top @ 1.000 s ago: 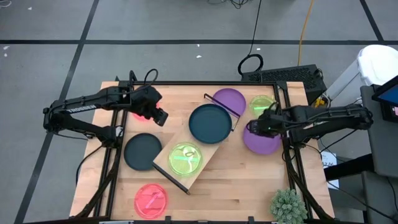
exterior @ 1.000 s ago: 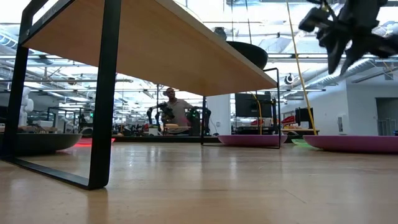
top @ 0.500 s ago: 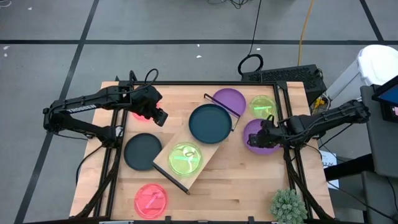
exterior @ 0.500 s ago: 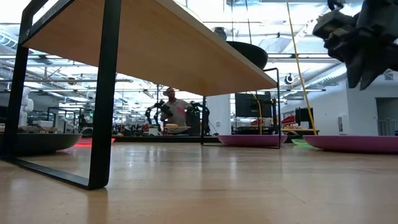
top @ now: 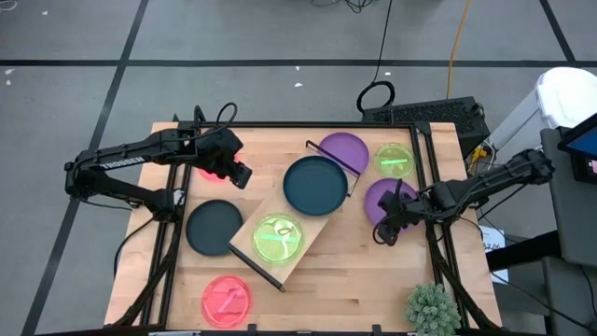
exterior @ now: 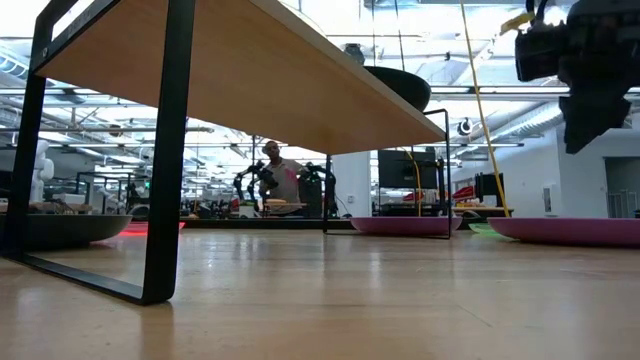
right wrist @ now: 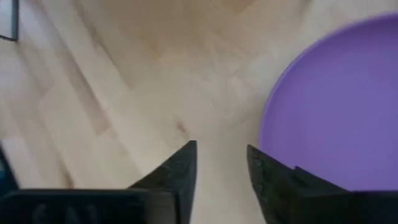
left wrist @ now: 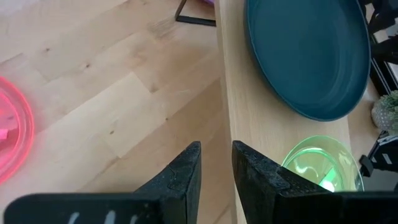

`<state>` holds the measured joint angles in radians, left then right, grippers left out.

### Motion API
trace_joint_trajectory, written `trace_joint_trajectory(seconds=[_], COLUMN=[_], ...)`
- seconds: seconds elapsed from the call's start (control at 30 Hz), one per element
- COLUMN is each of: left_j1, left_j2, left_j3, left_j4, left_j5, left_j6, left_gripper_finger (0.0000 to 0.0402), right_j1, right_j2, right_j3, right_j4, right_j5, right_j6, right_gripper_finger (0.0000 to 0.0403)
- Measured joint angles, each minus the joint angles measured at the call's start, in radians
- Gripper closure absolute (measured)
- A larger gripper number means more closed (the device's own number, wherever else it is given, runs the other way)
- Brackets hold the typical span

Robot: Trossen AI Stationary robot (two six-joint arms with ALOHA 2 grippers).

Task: Place and stack plates onto a shelf
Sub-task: Stack the bottom purple plate on top of the black plate on the shelf

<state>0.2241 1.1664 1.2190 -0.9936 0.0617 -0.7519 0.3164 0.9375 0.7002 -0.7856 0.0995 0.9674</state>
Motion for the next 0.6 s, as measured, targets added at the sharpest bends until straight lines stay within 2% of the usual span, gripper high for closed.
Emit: trace_joint_trajectory(seconds=[0.17, 0.3, 0.43, 0.6], left_j1=[0.001, 0.005, 0.004, -0.004], left_j2=[0.0, 0.0, 0.0, 0.0], left_j3=[0.0, 0.0, 0.0, 0.0], left_j4=[0.001, 0.002, 0.002, 0.002], left_j5=[-0.019, -0.033, -0.036, -0.036], left_j6=[0.008, 0.014, 0.009, -0.003], left_gripper_finger=[0.0307, 0.0307, 0.0307, 0.0307], right_j1=[0.0, 0.0, 0.0, 0.0], right_j2=[0.0, 0.0, 0.0, 0.0], right_j3=[-0.002, -0.026, -0.048, -0.059], right_j4=[-0.006, 0.008, 0.011, 0.01], right_j5=[0.01, 0.009, 0.009, 0.037], right_j6=[-0.155, -0.256, -0.284, -0.325], right_gripper_finger=[0.0197, 0.0159, 0.0148, 0.0156])
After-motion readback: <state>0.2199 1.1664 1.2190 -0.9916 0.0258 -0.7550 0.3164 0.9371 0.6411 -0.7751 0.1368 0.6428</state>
